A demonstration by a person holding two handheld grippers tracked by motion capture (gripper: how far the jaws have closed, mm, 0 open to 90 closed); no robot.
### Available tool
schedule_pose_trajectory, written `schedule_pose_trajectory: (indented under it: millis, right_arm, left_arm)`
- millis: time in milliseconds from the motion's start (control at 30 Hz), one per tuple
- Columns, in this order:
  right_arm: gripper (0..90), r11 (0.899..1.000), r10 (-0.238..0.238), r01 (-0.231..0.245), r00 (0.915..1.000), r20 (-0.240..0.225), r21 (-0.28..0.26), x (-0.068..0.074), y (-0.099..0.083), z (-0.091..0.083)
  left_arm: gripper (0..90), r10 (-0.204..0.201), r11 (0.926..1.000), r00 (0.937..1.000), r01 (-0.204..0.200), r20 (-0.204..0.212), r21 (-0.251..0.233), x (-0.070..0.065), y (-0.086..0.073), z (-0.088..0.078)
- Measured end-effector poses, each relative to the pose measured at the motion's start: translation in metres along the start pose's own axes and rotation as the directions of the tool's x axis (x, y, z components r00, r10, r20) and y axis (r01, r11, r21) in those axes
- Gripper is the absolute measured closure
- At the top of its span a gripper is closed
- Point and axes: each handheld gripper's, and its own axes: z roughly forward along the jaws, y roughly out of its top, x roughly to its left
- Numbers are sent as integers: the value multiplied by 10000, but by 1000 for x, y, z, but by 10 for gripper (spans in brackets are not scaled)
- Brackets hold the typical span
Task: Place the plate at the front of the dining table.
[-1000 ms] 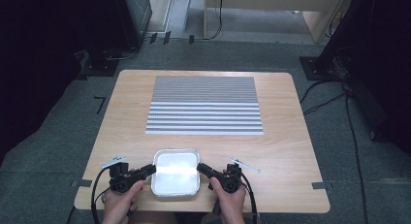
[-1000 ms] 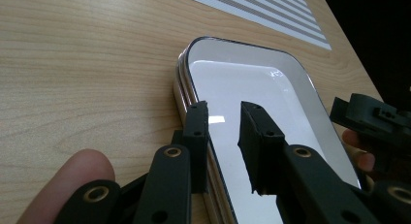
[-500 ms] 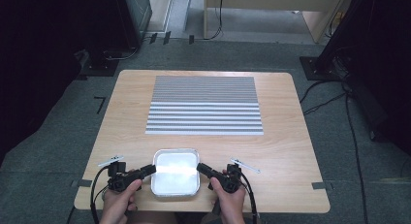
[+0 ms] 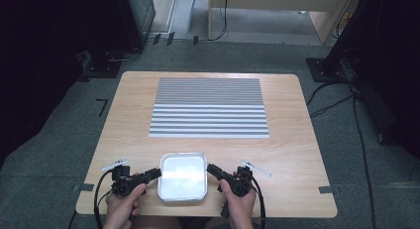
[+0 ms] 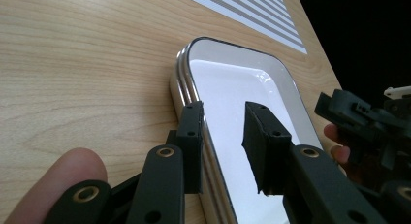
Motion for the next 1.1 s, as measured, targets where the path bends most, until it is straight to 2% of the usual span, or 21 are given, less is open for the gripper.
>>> schedule_pose_trajectory:
  millis: [100,167,233,367,500,900,1100]
  right_arm:
    - [738,9988,79,-79,10000,1,486,-2,-5,6]
    - [740,9988,77,-78,10000,19,483,-1,-5,7]
    - [740,9985,225,-220,9997,-76,508,-3,-5,7]
    - [740,9977,426,-417,9990,-151,540,-4,-4,7]
    - [745,9979,393,-386,9991,-128,520,-4,-5,7]
    - [764,9983,463,-449,9982,-373,381,-4,-3,5]
    - [768,9993,315,-306,9988,-380,236,-1,-3,3]
  left_arm:
    - [695,14,10000,10000,-14,82,74,0,0,1]
    - [690,-3,9999,9997,-1,224,169,-1,-1,2]
    - [691,46,9997,9999,-49,159,229,-1,-2,4]
    - [691,-165,9995,9992,156,355,265,2,-1,4]
    - [696,-285,9993,9988,274,396,259,2,-1,3]
    - [718,-304,9995,9985,301,454,81,2,-1,2]
    - [726,-257,9997,9987,255,447,51,0,-1,1]
